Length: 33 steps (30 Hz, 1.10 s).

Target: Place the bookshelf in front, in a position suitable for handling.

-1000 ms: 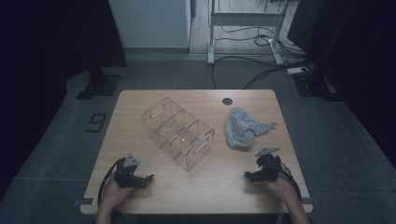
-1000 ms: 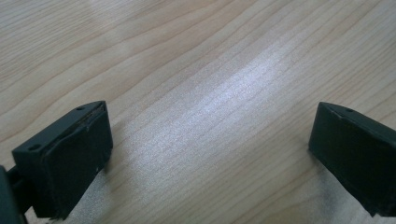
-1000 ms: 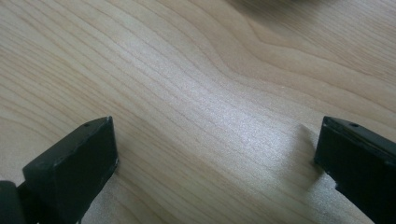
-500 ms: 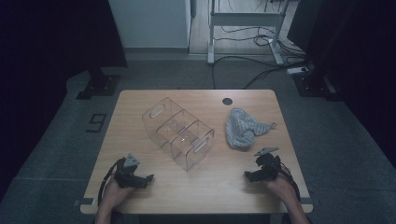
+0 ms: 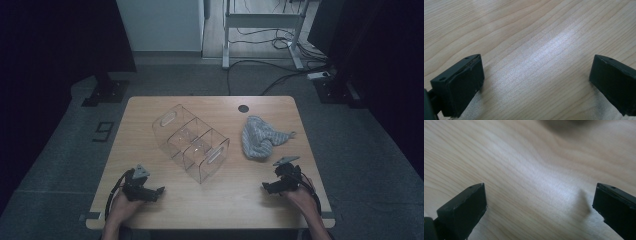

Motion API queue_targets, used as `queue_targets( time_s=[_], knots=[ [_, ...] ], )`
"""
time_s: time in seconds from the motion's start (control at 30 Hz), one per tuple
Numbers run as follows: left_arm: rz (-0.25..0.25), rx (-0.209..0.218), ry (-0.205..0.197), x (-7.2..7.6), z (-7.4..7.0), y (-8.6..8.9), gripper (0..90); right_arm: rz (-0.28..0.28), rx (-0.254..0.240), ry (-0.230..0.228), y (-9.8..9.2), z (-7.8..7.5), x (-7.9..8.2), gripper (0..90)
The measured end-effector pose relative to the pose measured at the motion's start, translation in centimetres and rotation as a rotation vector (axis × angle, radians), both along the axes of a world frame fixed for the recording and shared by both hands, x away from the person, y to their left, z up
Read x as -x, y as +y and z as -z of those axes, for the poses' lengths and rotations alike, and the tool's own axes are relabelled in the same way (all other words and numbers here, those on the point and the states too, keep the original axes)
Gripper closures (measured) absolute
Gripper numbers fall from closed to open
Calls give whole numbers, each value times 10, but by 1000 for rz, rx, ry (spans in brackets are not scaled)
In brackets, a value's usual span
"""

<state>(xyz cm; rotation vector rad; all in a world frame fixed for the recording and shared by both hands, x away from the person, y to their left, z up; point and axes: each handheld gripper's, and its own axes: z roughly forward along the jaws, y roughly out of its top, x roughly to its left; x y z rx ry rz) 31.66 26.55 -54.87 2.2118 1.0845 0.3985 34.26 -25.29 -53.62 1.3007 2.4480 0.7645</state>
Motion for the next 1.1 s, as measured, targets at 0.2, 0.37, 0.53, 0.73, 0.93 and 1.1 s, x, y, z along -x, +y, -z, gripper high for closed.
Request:
queue_targets(
  time_s=[0.2, 0.37, 0.53, 0.73, 0.93, 1.1],
  knots=[
    [-2, 2, -1, 0, 0, 0, 0, -5, -58, -45, -3, -13, 0, 0],
    [-2, 2, -1, 0, 0, 0, 0, -2, -60, -70, -6, -19, -2, 0],
    [0, 0, 0, 0, 0, 0, 0, 7, -85, -97, -10, -28, -4, 0],
    [-1, -1, -1, 0, 0, 0, 0, 17, -105, -129, -10, -37, -12, 0],
    [-1, 0, -1, 0, 0, 0, 0, 40, -132, -135, -12, -39, -31, 0],
    [-1, -1, -1, 0, 0, 0, 0, 49, -130, -132, -11, -41, -42, 0]
  ],
)
